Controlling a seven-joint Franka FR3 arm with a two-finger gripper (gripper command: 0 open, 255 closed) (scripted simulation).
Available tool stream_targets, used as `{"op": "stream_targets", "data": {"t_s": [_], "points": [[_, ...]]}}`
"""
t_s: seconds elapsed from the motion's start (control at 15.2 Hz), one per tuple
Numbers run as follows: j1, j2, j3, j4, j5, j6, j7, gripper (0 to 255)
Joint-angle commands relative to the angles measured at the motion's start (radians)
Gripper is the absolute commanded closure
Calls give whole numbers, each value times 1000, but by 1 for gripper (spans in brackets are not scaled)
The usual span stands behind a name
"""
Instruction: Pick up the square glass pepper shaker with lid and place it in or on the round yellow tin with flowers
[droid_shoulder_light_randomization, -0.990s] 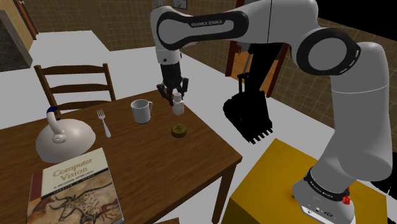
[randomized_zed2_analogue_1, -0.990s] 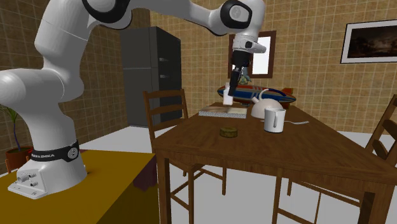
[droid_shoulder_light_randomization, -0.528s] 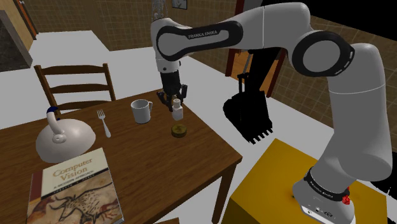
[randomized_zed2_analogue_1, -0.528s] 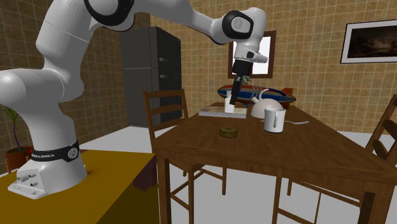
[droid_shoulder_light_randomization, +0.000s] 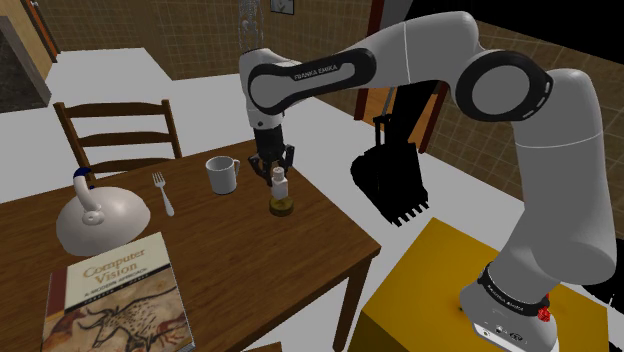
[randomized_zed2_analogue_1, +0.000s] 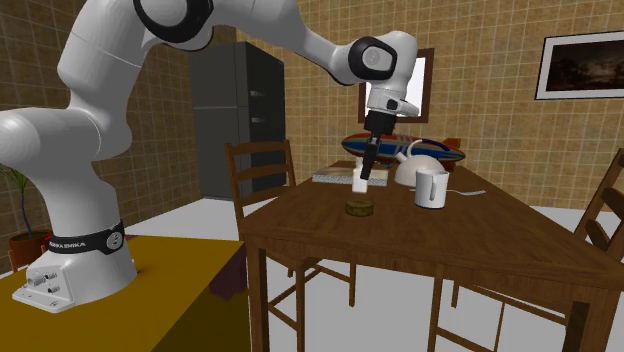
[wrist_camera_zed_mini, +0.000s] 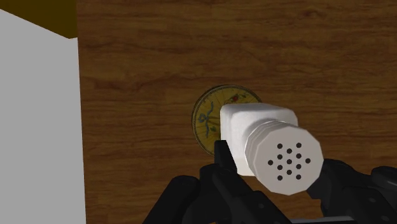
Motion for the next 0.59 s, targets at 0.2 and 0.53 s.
{"op": "stream_targets", "data": {"t_s": [0.2, 0.53], "points": [[0, 2, 0, -4, 0, 6, 0, 255], [0, 2, 0, -4, 0, 6, 0, 0]]}}
